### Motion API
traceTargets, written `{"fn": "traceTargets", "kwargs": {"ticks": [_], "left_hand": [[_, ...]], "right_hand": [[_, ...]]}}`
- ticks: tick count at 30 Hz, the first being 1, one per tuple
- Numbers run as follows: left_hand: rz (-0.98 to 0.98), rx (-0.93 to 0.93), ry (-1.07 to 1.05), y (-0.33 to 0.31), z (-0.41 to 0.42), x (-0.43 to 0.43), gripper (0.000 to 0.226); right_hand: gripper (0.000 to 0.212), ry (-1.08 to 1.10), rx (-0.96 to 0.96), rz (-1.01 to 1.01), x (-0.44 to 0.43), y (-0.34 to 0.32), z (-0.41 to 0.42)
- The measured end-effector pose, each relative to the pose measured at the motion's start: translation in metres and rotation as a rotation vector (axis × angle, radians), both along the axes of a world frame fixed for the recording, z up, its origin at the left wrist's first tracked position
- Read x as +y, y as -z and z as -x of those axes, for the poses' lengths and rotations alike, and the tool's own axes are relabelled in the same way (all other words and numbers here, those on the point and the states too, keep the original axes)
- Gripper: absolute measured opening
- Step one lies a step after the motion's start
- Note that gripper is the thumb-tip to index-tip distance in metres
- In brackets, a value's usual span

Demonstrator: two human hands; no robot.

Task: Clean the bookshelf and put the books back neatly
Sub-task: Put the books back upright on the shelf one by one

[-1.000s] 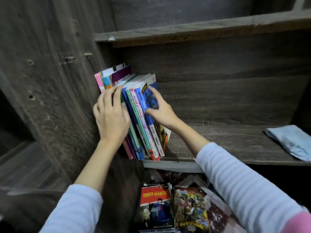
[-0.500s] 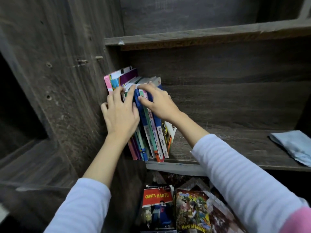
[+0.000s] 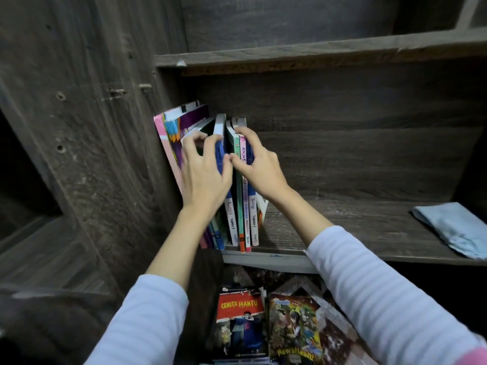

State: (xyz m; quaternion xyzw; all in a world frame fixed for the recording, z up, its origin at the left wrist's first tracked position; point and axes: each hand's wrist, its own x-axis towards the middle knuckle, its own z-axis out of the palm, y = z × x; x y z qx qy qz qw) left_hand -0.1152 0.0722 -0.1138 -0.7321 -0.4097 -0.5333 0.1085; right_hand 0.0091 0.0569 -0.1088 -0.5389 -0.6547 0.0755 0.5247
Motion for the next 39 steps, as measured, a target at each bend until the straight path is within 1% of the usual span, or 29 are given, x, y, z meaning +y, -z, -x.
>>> {"fn": "traceTargets", "kwargs": {"ticks": [2,3,5,7,9,11,13,14,16,17,20,24,28,32,33,36,39], "left_hand": [[0.111,-0.076,0.156,0.002,-0.002,-0.002,0.037],[0.180,-0.093,0.196,0.003,-0.002,-0.001,0.042],[0.290,-0.085,0.235,0.004,-0.003,0.002,0.055],[0.337,-0.103,0.275,0.004,-0.004,0.004,0.066],[0.357,-0.140,0.294,0.006,-0.005,0.005,0.073],[0.380,-0.129,0.303,0.013,-0.007,0.006,0.088],[0.420,-0.094,0.228,0.024,-0.009,0.006,0.102],[0.437,-0.105,0.181,0.028,-0.010,0.007,0.105],[0.487,-0.177,0.146,0.033,-0.013,0.011,0.103],[0.519,-0.191,0.141,0.033,-0.014,0.014,0.098],[0.598,-0.138,0.116,0.035,-0.018,0.024,0.074],[0.663,-0.105,0.088,0.034,-0.018,0.025,0.069],[0.660,-0.107,0.125,0.034,-0.007,0.020,0.062],[0.579,-0.169,0.165,0.040,0.007,0.004,0.049],[0.564,-0.179,0.156,0.041,0.007,0.001,0.050],[0.546,-0.185,0.104,0.042,0.002,-0.003,0.065],[0.573,-0.156,0.058,0.041,-0.002,-0.002,0.074]], "right_hand": [[0.060,-0.003,0.014,0.031,-0.002,0.005,0.001],[0.068,0.004,0.019,0.048,-0.003,0.008,0.001],[0.087,0.028,0.052,0.070,-0.004,0.015,0.001],[0.100,0.035,0.132,0.096,-0.004,0.023,0.000],[0.101,0.036,0.186,0.148,-0.005,0.031,-0.003],[0.092,0.046,0.197,0.202,-0.005,0.041,-0.007],[0.084,0.053,0.178,0.240,-0.009,0.053,-0.008],[0.082,0.051,0.162,0.258,-0.010,0.060,-0.006],[0.080,0.042,0.142,0.302,-0.012,0.073,-0.004],[0.080,0.041,0.141,0.325,-0.012,0.077,-0.002],[0.085,0.050,0.127,0.353,-0.009,0.086,0.000],[0.088,0.038,0.089,0.396,-0.007,0.091,0.002],[0.086,0.048,0.085,0.405,-0.005,0.095,0.003],[0.085,0.074,0.097,0.398,-0.005,0.100,0.004],[0.087,0.070,0.096,0.412,-0.005,0.103,0.005],[0.094,0.070,0.138,0.475,-0.003,0.110,0.011],[0.097,0.049,0.165,0.485,0.001,0.113,0.012]]}}
